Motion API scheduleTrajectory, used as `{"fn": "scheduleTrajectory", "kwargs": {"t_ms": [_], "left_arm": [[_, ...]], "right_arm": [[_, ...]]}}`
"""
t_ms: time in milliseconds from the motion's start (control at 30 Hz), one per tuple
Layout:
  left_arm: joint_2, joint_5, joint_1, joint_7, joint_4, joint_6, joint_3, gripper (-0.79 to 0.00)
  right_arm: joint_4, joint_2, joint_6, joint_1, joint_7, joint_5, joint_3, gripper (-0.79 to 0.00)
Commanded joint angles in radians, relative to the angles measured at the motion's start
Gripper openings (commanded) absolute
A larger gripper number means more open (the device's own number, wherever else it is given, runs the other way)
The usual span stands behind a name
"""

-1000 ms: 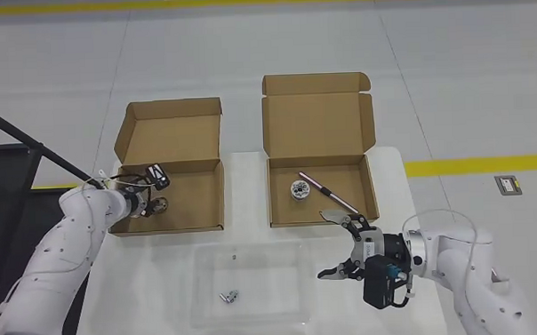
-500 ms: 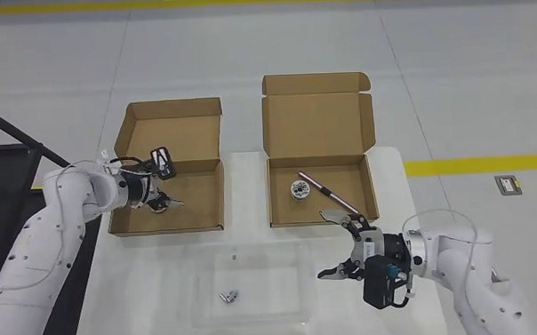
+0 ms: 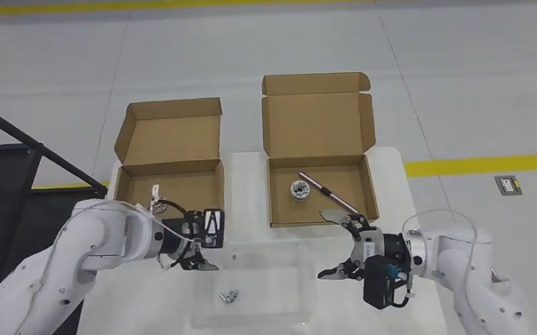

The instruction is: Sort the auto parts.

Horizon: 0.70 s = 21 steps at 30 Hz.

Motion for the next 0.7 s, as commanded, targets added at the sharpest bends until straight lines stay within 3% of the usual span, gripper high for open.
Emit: {"fn": "scheduleTrajectory", "kwargs": {"t_ms": [0, 200, 500, 567, 667], "left_arm": [[0.016, -0.069, -0.018, -0.052, -0.04, 0.0, 0.058, 0.0], [0.028, -0.197, -0.096, -0.18, -0.045, 0.0, 0.199, 0.0], [0.028, -0.197, -0.096, -0.18, -0.045, 0.0, 0.199, 0.0], [0.028, -0.206, -0.08, -0.124, -0.043, 0.025, 0.184, 0.0], [0.027, -0.153, -0.04, -0.159, -0.049, 0.086, 0.2, 0.0]], "right_arm": [[0.0, 0.0, 0.0, 0.0, 0.0, 0.0, 0.0, 0.0], [0.0, 0.0, 0.0, 0.0, 0.0, 0.0, 0.0, 0.0], [0.0, 0.0, 0.0, 0.0, 0.0, 0.0, 0.0, 0.0], [0.0, 0.0, 0.0, 0.0, 0.0, 0.0, 0.0, 0.0], [0.0, 0.0, 0.0, 0.0, 0.0, 0.0, 0.0, 0.0]]}}
